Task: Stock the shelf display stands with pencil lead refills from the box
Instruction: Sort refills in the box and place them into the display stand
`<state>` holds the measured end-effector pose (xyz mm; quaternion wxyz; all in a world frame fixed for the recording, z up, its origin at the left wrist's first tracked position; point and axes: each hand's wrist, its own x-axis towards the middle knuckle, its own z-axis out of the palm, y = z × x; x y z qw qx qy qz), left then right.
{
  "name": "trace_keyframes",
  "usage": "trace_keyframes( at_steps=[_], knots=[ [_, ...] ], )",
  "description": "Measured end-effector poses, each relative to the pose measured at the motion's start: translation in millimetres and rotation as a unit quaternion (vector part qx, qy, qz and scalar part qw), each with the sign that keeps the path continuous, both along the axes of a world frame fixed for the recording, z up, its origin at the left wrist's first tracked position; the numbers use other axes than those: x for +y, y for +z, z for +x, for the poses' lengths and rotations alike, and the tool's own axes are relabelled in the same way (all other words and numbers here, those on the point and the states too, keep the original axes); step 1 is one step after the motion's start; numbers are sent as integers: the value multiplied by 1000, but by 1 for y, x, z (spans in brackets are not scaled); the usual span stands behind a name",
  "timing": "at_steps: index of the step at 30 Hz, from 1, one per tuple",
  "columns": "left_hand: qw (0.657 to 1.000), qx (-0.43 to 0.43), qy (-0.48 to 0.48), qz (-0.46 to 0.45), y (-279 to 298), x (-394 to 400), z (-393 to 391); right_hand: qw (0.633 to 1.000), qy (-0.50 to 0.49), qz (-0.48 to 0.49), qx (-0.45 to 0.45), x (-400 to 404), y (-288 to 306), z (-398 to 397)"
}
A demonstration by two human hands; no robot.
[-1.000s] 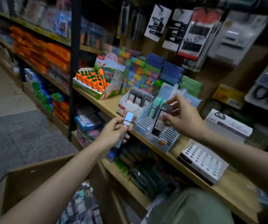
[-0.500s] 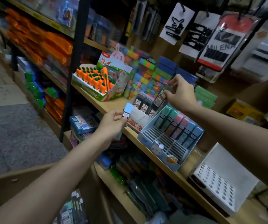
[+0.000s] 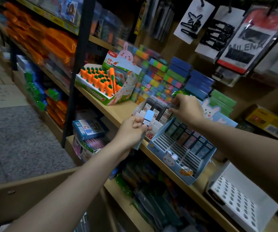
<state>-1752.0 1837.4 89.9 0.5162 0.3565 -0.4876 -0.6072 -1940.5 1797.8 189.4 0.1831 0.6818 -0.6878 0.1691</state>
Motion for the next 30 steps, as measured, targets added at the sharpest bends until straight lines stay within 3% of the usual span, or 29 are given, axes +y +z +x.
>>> trace_keyframes(
  at_steps=[4,7,11,15,17,23,25,28,30],
  knots=[
    [1000,-9,-25,7,-8,4,-5,997,-16,3,78,-1,-5,4],
    [999,-12,-37,9,-14,8,-7,997,-21,10,79,1,-3,7],
    [1000,-13,-16,-22,-17,11,-8,992,69,-67,-80,30,13,13],
    [999,27,-28,-31,-13,23,-15,956,127,80,-254,83,7,16],
    [998,28,-47,-43,-11,32,-22,927,124,104,-339,105,-4,15],
    [991,-30,-76,-109,-5,56,-43,936,116,64,-325,139,-14,0],
    [975,-123,-35,-183,-7,58,-45,944,84,37,-318,142,0,-18],
    [904,-273,24,-329,-17,57,-45,949,45,-14,-311,145,26,-50],
    [859,-336,7,-386,-27,55,-44,961,22,-32,-272,148,37,-68]
  ],
)
